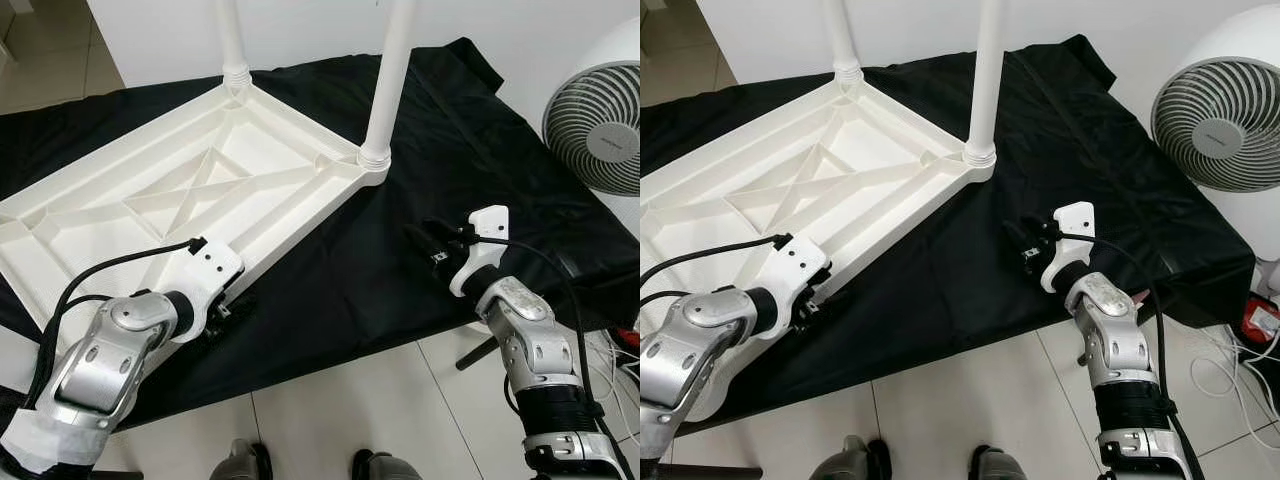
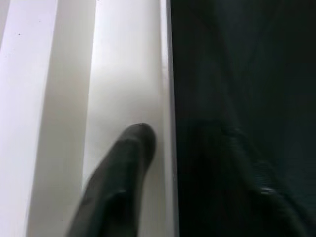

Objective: Building children table

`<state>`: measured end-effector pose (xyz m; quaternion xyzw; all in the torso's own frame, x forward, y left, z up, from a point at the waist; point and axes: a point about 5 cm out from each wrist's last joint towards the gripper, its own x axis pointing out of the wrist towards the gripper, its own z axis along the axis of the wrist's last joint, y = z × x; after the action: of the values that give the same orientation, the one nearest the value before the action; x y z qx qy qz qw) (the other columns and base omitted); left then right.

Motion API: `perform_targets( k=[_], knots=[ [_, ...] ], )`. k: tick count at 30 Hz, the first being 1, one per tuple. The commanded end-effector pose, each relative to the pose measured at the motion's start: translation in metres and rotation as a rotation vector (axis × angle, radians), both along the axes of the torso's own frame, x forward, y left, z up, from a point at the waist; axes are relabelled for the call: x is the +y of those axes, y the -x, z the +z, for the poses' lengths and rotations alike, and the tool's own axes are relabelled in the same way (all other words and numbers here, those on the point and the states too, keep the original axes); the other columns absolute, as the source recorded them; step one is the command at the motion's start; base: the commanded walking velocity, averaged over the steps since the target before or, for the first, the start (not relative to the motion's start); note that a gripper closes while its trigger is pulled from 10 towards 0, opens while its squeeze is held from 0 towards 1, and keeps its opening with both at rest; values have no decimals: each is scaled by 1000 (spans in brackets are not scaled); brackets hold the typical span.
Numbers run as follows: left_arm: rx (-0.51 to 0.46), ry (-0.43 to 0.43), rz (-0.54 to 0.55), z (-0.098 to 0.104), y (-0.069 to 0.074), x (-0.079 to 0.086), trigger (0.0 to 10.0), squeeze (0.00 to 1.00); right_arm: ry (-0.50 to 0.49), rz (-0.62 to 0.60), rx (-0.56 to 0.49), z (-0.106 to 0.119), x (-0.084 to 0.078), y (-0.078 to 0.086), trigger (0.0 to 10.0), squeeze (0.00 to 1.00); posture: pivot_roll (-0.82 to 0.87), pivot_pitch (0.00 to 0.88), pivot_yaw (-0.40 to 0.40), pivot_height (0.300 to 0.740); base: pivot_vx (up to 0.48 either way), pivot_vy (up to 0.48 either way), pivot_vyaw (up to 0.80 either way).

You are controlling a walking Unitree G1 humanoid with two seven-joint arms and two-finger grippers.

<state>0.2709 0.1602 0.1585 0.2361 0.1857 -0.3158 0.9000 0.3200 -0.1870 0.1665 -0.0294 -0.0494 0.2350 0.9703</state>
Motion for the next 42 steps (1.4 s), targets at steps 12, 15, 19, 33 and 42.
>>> perform_targets(
  k=[12,15,19,33,42],
  knots=[
    [-76,-32,48,6,-18,0,0,0,4,9,10,-2,0,0,10000,0,-63,135,37,740,0,0,0],
    [-102,-31,47,8,-25,-6,0,0,2,3,9,-2,0,0,10000,0,-65,137,39,740,0,0,0],
    [-125,-34,20,10,-35,-16,0,0,-2,-3,6,-2,0,0,10000,0,-70,139,40,740,0,0,0],
    [-204,-31,-12,21,-68,-44,0,0,-9,-15,-6,2,-1,0,10000,0,-83,155,45,740,0,0,0],
    [-239,39,-17,30,-73,-57,667,0,-20,-17,-5,1,3,2,10000,0,-84,162,56,740,0,0,0]
  ],
)
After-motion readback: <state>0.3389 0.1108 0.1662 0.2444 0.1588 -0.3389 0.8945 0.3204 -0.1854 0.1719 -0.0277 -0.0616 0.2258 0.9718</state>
